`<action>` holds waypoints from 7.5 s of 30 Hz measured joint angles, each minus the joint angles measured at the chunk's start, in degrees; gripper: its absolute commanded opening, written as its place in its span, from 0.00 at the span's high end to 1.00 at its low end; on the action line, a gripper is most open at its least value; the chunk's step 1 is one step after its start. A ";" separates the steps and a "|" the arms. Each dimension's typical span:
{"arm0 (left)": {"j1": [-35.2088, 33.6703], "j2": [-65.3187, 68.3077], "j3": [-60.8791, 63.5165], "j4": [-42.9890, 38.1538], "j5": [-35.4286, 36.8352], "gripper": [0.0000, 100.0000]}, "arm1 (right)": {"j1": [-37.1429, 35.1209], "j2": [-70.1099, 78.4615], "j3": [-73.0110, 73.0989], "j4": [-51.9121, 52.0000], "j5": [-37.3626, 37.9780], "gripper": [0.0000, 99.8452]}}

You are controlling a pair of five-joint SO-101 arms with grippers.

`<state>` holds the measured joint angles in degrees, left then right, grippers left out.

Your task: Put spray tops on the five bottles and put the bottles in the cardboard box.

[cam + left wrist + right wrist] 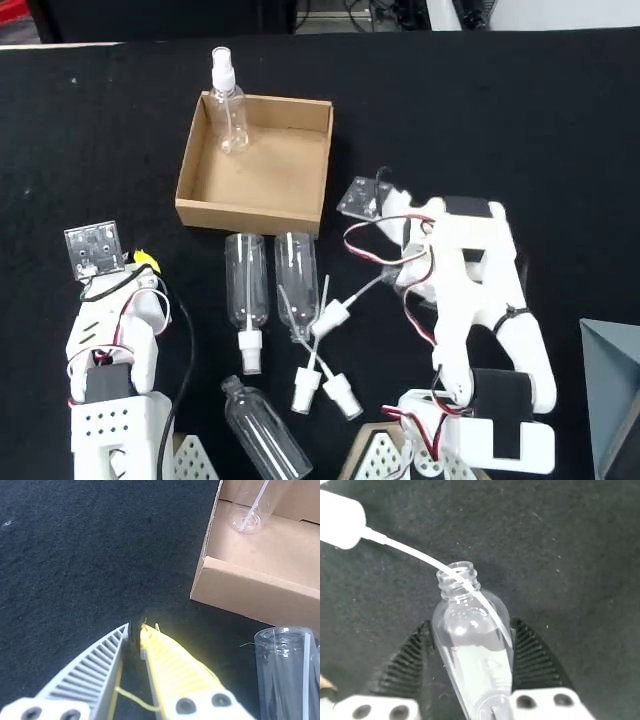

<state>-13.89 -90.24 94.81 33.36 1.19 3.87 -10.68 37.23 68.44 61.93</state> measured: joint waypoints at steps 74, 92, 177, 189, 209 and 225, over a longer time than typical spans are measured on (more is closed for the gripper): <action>0.00 0.00 0.00 0.00 -0.09 0.97 | 1.05 -39.21 10.81 -9.93 -48.53 0.93; 0.00 0.00 -10.20 10.81 -2.64 0.97 | 12.22 -39.21 16.88 -16.00 -57.93 0.93; 58.11 59.34 -44.40 29.54 -14.51 0.84 | 21.89 -39.21 19.87 -22.24 -58.11 0.93; 60.31 63.74 -46.68 26.29 -18.20 0.84 | 22.15 -39.21 8.70 -18.81 -55.91 0.93; 65.23 63.82 -52.66 29.54 -21.45 0.84 | 22.24 -29.63 -18.64 -1.49 -53.71 0.93; 71.74 63.82 -52.75 29.63 -24.53 0.83 | 22.24 -24.44 -27.08 1.93 -53.71 0.93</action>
<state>57.85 -26.42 42.07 62.99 -23.34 26.11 -35.12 10.15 70.37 8.22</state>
